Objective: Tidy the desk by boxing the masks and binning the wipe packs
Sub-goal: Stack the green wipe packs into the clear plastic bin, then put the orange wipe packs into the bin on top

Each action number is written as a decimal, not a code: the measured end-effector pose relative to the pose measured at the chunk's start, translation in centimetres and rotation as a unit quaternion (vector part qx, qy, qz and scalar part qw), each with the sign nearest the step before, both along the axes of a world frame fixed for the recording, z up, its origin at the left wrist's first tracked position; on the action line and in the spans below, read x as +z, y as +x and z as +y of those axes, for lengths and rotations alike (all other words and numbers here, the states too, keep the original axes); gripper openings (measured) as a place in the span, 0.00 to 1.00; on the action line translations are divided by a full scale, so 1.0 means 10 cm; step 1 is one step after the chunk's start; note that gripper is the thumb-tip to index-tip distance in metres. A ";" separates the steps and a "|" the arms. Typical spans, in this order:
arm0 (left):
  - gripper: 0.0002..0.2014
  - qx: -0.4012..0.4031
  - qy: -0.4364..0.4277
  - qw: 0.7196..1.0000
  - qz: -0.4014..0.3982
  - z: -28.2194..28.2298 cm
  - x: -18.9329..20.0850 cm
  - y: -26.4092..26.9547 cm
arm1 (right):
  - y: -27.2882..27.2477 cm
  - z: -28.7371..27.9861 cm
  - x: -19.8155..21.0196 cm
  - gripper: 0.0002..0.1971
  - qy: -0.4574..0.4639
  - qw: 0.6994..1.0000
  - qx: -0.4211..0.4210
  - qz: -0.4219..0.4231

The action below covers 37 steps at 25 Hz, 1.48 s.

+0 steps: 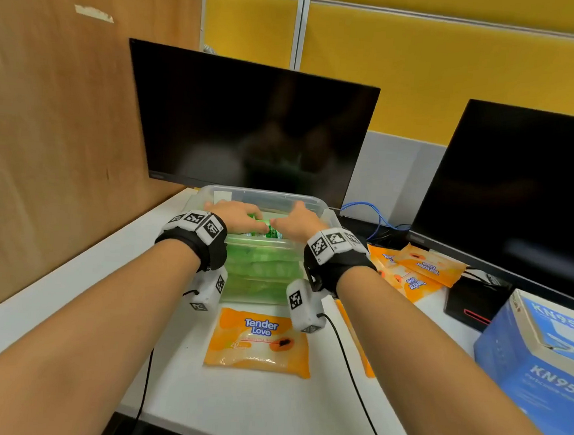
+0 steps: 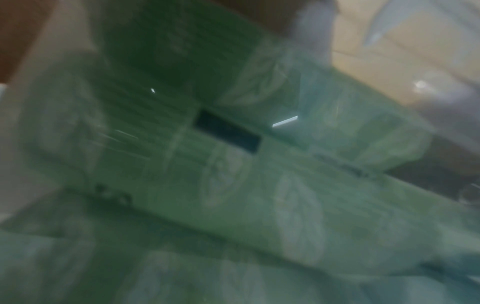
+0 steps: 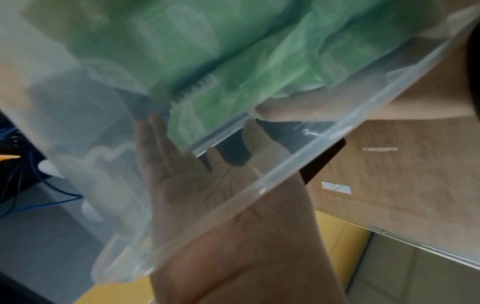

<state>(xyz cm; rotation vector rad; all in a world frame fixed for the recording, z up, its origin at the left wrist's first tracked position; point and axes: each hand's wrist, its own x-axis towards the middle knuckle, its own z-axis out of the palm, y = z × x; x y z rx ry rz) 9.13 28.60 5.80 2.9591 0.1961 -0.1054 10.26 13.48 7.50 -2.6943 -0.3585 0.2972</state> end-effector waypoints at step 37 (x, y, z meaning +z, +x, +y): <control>0.24 -0.214 0.002 0.977 0.020 -2.10 -0.76 -0.29 | -0.15 -2.22 -0.54 0.08 -0.051 0.983 -0.175 -0.035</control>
